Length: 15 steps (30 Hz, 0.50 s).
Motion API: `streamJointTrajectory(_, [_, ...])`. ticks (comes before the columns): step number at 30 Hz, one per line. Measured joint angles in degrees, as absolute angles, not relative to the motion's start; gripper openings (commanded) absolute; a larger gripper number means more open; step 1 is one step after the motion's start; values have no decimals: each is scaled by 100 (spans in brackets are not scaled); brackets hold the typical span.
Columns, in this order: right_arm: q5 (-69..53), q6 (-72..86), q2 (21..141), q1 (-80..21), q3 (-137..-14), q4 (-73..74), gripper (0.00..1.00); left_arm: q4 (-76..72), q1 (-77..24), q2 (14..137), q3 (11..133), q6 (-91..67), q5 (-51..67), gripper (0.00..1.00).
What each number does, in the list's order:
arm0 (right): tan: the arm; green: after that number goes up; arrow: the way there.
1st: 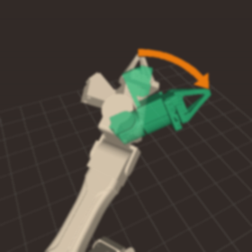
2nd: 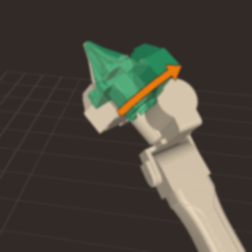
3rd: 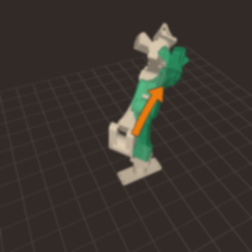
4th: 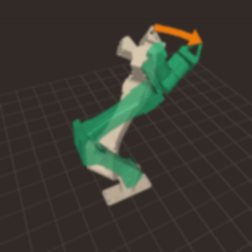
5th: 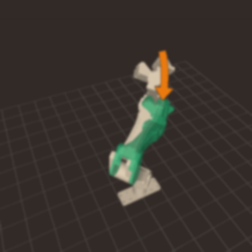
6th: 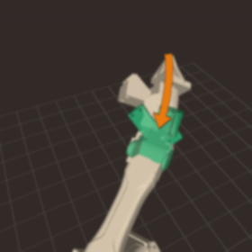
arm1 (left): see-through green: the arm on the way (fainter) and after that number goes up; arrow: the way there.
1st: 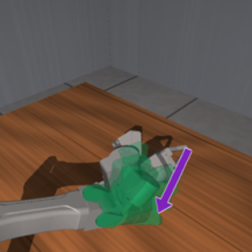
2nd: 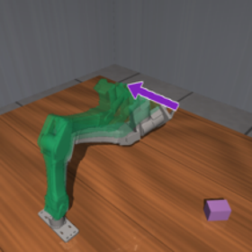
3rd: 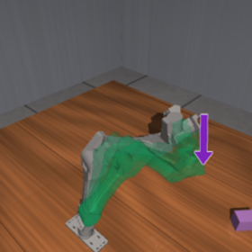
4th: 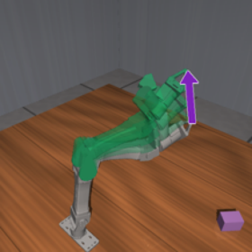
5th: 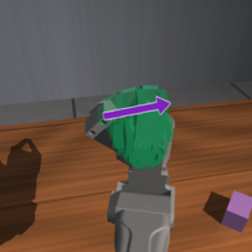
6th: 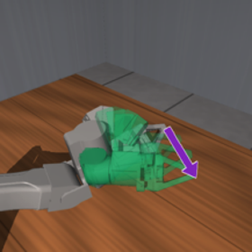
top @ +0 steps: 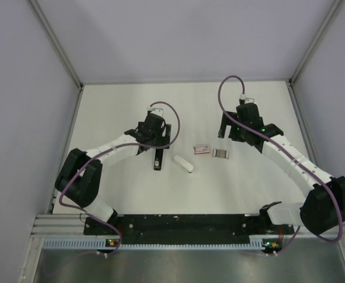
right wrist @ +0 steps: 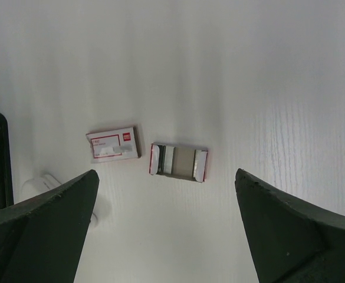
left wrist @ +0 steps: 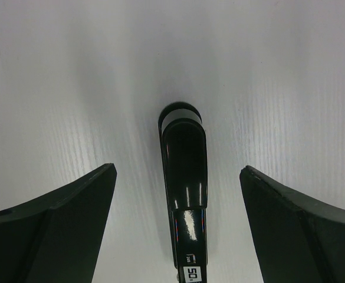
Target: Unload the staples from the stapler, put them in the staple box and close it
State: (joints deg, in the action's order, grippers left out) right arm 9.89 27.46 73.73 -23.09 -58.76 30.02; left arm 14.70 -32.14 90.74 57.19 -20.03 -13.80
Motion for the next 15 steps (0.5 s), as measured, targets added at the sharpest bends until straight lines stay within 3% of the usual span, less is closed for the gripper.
streamJointTrajectory(8, [716,2707,7371,-2309,-5771,2978,98,1446,-3229,9327,5721,-1981,-1400,82])
streamJointTrajectory(13, [628,2707,7371,-2309,-5763,2963,97,1413,-3229,9437,5721,-1927,-1345,68])
streamJointTrajectory(15, [613,2707,7371,-2309,-5763,2958,97,1393,-3232,9472,5723,-1892,-1308,58])
